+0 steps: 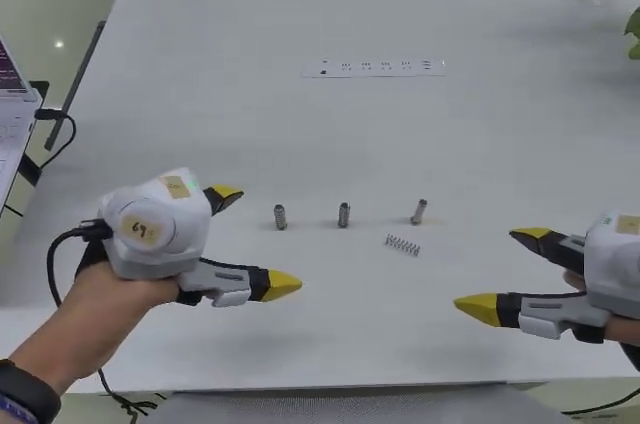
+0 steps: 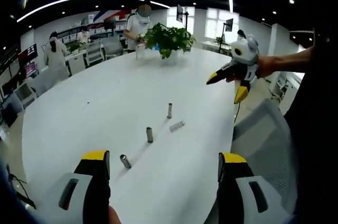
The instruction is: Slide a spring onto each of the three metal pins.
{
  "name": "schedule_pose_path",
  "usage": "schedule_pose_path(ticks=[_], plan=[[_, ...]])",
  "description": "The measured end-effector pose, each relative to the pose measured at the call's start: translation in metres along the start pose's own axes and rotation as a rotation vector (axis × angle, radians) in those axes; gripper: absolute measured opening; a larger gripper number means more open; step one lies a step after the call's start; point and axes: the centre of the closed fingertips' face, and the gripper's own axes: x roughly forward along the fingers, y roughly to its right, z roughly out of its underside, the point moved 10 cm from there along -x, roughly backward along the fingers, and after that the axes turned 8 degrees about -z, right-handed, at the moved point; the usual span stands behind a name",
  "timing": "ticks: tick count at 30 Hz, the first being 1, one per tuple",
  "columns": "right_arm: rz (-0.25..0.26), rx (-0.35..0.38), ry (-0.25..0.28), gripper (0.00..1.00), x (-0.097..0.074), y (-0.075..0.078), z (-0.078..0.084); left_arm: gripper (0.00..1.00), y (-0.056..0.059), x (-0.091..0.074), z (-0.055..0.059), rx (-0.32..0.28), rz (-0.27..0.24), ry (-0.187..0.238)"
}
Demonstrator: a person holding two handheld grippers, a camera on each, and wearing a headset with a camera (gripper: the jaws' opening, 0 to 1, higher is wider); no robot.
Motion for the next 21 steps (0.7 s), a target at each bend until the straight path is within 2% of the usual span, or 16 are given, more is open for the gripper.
schedule_pose_path(ticks=[11,21], plan=[[0.003,0.005,-0.001,0.8,-0.003,-0.001,0.002,0.8,0.016,0.044,-0.026,0.118,0.121,-0.008],[-0.009,0.003,-0.007,0.81,-0.003,-0.004,0.004,0.78,0.03,0.079,-0.037,0.194,0.209,-0.026]])
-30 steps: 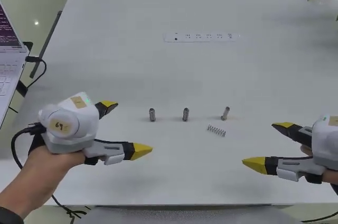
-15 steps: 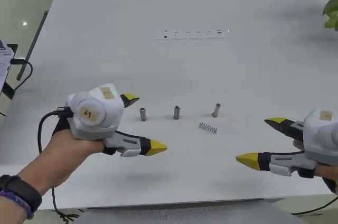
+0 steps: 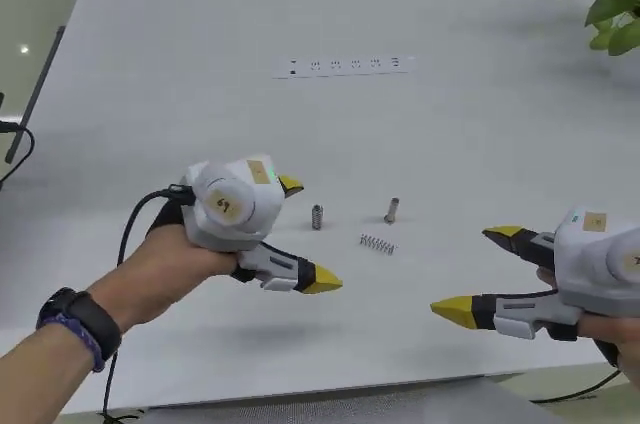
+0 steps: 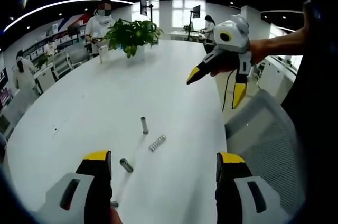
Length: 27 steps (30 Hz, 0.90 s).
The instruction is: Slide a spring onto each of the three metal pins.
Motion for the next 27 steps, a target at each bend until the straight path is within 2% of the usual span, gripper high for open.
schedule_pose_path(ticks=[13,20,27], plan=[[0.006,0.004,0.002,0.79,-0.004,0.0,-0.002,0.74,0.005,0.042,-0.011,0.065,0.089,-0.021],[0.012,0.013,0.002,0.78,-0.006,0.002,0.0,0.7,0.008,0.066,-0.009,0.087,0.124,-0.05],[0.012,0.019,0.0,0.77,-0.007,0.002,0.001,0.64,0.006,0.086,-0.003,0.088,0.127,-0.076]])
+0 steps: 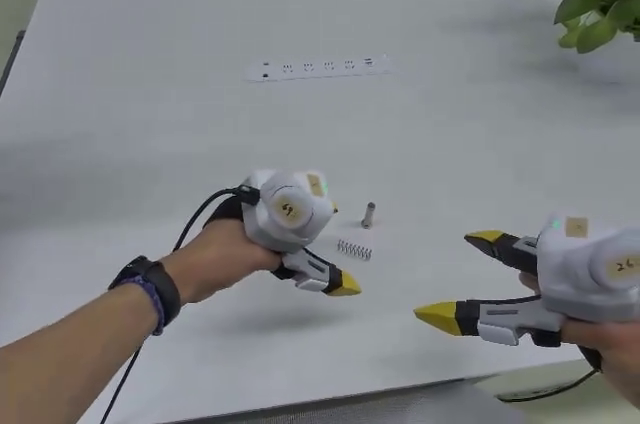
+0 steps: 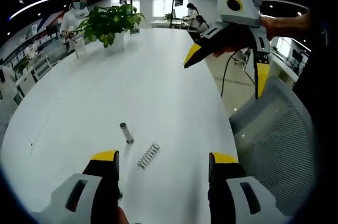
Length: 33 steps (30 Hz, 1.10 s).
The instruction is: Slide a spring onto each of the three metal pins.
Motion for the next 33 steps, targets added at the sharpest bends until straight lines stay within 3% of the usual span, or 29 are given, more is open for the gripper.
schedule_pose_path(ticks=[15,26,33], plan=[[0.016,0.025,0.0,0.74,-0.008,0.003,0.007,0.49,-0.003,0.043,0.015,-0.057,-0.003,-0.059],[0.021,0.039,-0.002,0.72,-0.01,0.003,0.012,0.39,-0.001,0.057,0.026,-0.081,-0.009,-0.102],[0.024,0.046,-0.002,0.72,-0.011,0.005,0.013,0.33,-0.001,0.06,0.027,-0.081,-0.015,-0.116]])
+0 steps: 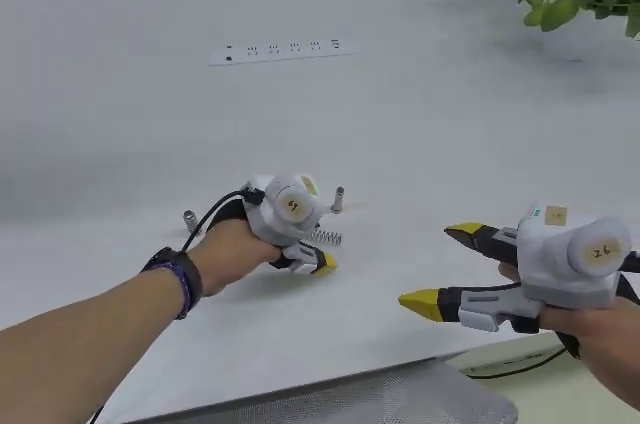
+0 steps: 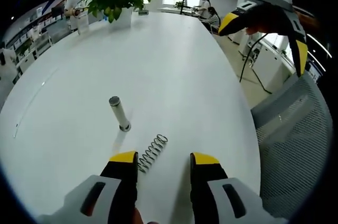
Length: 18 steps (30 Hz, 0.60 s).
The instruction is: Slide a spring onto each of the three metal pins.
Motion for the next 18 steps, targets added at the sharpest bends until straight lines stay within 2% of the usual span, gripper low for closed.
schedule_pose_path(ticks=[7,13,18], plan=[[-0.001,0.0,0.005,0.72,-0.0003,0.0011,-0.0007,0.27,-0.0012,0.0001,0.0043,0.012,-0.012,-0.029],[-0.005,-0.002,0.006,0.71,0.0004,0.0014,-0.0008,0.19,-0.0012,-0.0005,0.0075,0.016,-0.013,-0.036],[-0.005,-0.003,0.005,0.71,-0.0001,0.0016,-0.0005,0.08,0.0004,-0.0009,0.0079,0.062,-0.017,-0.049]])
